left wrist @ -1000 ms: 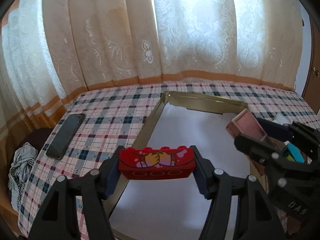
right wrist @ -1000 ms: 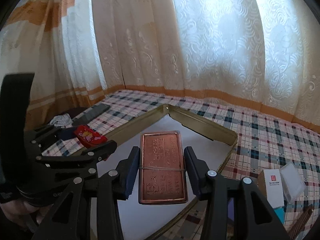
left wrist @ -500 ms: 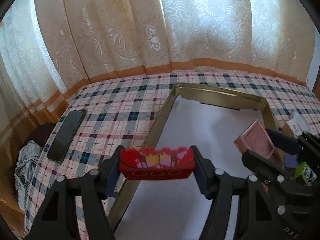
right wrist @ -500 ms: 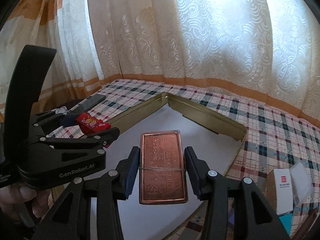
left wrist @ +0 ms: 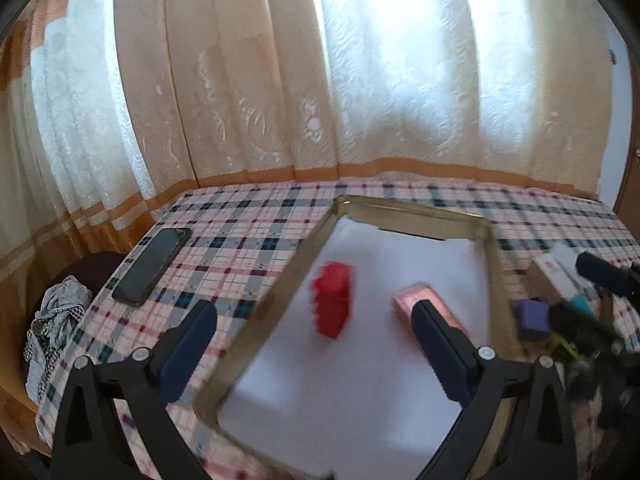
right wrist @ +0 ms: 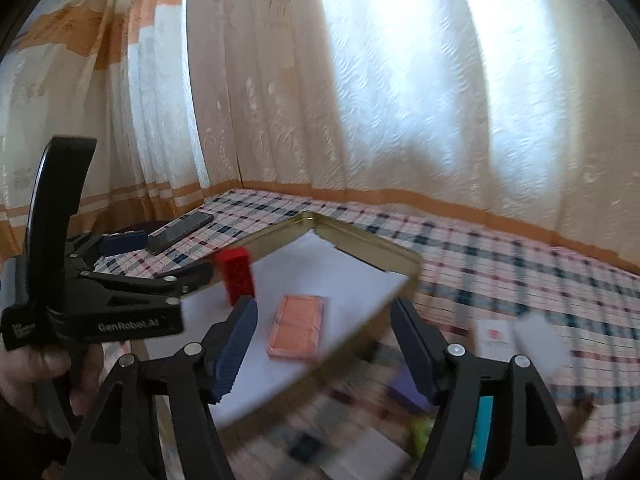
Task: Organize rigid objects
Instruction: 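Open both tools to release the boxes in the tray and withdraw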
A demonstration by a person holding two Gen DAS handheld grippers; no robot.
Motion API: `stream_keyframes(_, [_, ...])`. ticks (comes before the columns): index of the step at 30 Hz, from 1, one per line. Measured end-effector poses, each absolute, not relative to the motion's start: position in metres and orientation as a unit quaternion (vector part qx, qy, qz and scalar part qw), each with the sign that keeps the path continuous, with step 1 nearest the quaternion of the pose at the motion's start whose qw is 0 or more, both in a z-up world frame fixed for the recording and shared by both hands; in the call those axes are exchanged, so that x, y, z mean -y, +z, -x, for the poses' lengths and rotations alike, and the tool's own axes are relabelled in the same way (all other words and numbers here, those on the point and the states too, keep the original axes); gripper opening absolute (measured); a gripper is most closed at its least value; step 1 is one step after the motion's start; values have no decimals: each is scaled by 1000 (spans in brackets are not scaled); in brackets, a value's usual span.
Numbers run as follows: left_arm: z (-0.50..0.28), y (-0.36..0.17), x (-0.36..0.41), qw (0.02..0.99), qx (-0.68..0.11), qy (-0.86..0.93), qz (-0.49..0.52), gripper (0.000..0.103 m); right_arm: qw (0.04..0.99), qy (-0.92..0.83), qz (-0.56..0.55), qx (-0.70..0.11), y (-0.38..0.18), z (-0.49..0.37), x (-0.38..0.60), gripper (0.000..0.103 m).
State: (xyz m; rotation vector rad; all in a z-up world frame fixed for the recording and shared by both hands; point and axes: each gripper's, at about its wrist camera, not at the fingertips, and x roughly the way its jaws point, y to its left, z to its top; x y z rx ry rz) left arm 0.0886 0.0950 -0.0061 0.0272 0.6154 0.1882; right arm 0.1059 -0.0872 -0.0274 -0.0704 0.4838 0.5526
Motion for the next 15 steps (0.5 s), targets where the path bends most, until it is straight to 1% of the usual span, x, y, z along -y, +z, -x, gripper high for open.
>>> stream_keyframes(1, [-81,-7,-89,951,-296,91,-12,103,936,264,35,-230,-27,-98,100,73])
stream_keyframes(7, [-43,-20,-44,961,-273,53,0,103,949,212,34,-230,-41,-71,172,74])
stream_keyframes(11, [-35,-24,-18,962,-269,38,-13,103,948,193,71,-241,-58,-58,188,74])
stream_keyframes(15, [-35,-26,-1,962,-273,24,-24,103,939,213,49,-264,-70,-61,195,74])
